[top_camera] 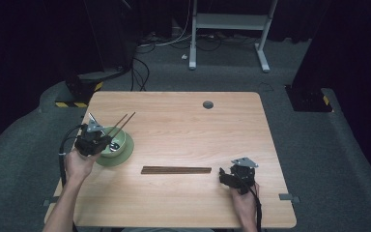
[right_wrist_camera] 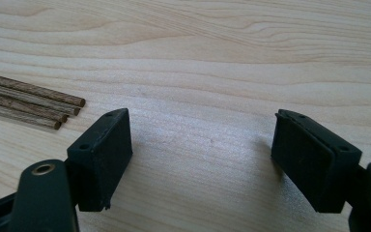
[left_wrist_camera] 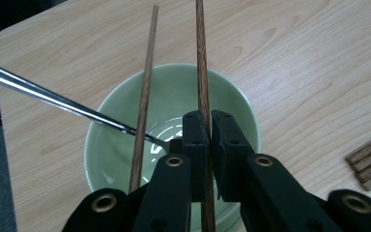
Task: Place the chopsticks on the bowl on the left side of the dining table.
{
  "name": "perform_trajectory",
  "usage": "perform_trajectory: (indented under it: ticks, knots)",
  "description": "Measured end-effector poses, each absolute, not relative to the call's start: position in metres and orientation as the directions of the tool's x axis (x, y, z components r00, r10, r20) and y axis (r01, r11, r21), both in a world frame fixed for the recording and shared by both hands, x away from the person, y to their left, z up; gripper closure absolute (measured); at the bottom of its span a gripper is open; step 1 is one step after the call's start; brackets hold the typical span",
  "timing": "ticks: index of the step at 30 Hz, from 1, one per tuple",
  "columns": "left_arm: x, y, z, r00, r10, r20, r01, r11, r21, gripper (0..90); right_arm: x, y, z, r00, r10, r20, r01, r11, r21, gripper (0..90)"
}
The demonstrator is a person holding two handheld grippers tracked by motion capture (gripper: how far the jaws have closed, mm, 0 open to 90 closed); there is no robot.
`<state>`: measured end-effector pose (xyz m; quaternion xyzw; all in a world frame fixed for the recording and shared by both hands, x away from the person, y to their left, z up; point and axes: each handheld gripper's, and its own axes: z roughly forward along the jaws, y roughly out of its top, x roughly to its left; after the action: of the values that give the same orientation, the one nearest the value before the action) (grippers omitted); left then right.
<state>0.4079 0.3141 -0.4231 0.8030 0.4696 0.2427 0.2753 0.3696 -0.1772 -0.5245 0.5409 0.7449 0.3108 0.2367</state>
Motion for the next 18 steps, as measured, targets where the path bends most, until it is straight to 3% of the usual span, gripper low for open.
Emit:
perform_trajectory:
  ticks: [18]
  knots:
    - [0.413, 0.326, -0.434, 0.412, 0.895, 0.172, 0.65, -0.421, 0.632, 84.3, 0.37, -0.177, -0.525, -0.303, 0.953, -0.016, 0.658, 0.222, 0.719, 21.5]
